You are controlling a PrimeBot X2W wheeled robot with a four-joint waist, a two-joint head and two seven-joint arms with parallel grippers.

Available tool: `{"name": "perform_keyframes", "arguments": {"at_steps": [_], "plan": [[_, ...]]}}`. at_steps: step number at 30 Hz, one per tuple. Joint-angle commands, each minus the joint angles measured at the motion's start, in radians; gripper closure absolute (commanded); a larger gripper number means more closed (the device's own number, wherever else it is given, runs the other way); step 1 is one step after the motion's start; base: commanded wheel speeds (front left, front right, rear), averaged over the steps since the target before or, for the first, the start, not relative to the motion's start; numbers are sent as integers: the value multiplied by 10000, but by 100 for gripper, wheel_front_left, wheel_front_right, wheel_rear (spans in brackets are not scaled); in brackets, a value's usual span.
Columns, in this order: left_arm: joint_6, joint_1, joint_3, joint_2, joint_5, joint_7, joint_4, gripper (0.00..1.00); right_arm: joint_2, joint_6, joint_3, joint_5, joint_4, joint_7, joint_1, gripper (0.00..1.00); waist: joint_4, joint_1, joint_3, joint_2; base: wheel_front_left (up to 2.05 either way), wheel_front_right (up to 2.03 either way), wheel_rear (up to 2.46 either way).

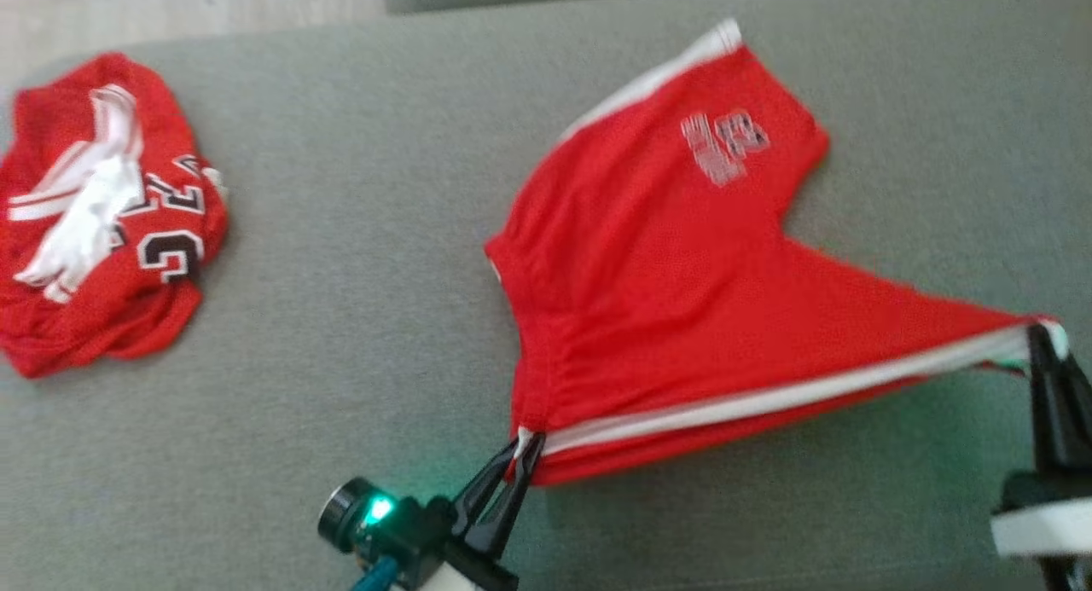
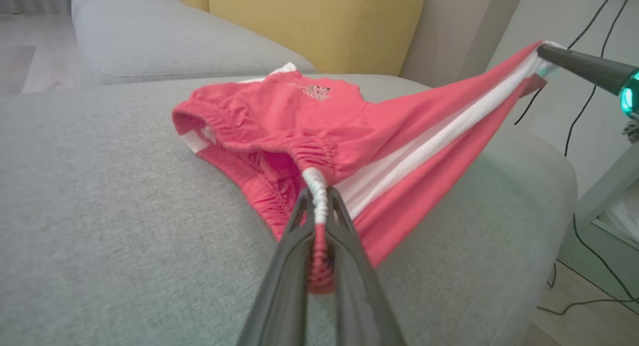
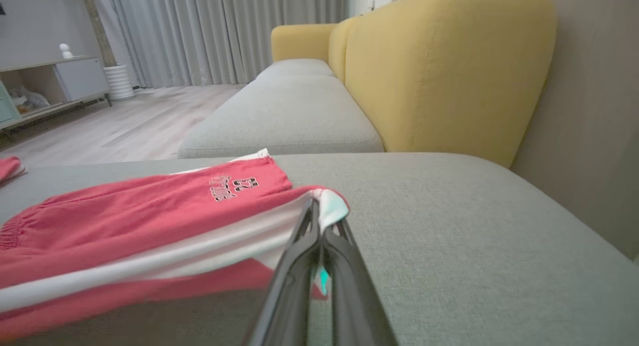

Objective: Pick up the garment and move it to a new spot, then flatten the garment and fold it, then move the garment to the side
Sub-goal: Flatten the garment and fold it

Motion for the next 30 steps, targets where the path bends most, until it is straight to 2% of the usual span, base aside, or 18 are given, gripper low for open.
{"name": "perform_keyframes", "arguments": {"at_steps": [1,5,10,17,20,23,26,30], "plan": [[-7,-94,394,122,68,-22,-411,100,-243,67,-100,-92,-641,70,-109,100,230,2,-295,-1,0,0,0],[-23,215,729,44,-64,-22,-1189,100,-184,67,-594,-397,-1972,804,382,100,393,2,-426,-1,0,0,0],[-141,-620,747,-450,-560,-22,-1302,100,-545,67,-513,-387,-1873,1730,-893,100,706,2,-192,-1,0,0,0],[-163,-3014,573,-905,-1838,47,245,100,-1868,67,1006,133,788,2812,-4154,100,1208,2,779,-1,0,0,0],[216,-4047,385,-925,-2567,36,965,100,-2281,67,2036,329,2174,2802,-5667,100,1341,2,1219,-1,0,0,0],[618,-4870,-39,-929,-3455,15,1478,100,-2514,67,3003,535,3499,2661,-7042,100,1488,2,1611,-1,0,0,0],[785,-5492,-533,-930,-4361,-4,1862,100,-2652,67,3933,653,4686,2431,-8198,100,1651,2,1945,-1,0,0,0],[1073,-6158,-963,-931,-4973,-17,2106,100,-2606,67,4967,979,6024,2013,-9423,100,1813,2,2302,-1,0,0,0]]}}
